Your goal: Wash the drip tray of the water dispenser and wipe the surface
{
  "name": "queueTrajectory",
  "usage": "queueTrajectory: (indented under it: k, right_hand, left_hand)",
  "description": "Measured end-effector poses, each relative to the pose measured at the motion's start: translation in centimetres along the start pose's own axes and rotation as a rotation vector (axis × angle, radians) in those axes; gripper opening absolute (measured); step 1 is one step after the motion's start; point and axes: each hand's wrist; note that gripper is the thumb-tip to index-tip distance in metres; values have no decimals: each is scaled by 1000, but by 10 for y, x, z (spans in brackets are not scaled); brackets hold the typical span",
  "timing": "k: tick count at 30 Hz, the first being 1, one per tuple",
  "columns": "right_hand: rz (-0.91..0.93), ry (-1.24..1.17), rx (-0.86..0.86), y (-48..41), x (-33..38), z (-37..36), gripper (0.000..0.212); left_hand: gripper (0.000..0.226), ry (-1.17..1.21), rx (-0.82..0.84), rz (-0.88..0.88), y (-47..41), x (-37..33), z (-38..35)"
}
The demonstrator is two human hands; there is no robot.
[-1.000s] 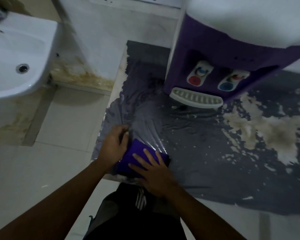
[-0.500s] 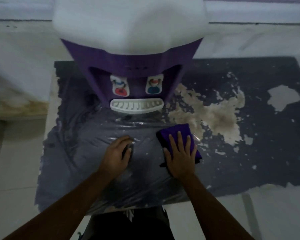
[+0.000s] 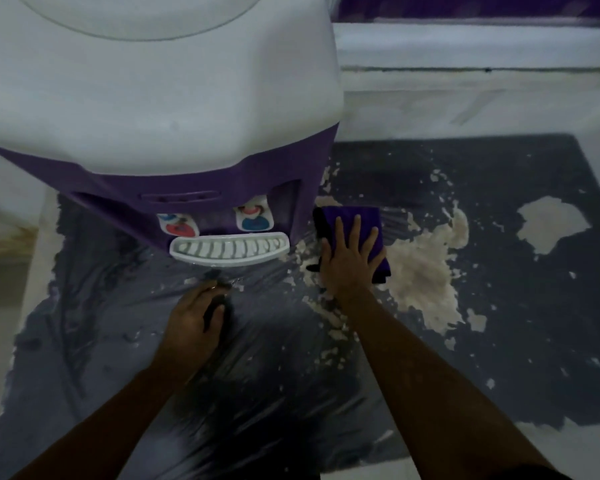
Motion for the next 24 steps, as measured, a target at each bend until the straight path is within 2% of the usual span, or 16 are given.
queueTrajectory:
  k: [7,14,20,24]
  right_hand:
    - [42,31,22,-57,22,14,63]
    - [95,57,78,-63,23,24,74]
    - [93,-4,-2,-9,12,34,71]
    - [35,-20,25,48,5,37,65]
  left_hand:
    - [45,-52,-17,82,1,16,3]
    - [42,-60,-32,53,5,15,16]
    - [42,-28,-26,-11,16,16,29]
    - [45,6,-37,-51,39,17,39]
Point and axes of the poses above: each hand's wrist, its own y-axis away from the middle knuckle, its own z-axis out of the back of the hand, x = y × z, and after that the axes turned 1 degree about -y, right-handed
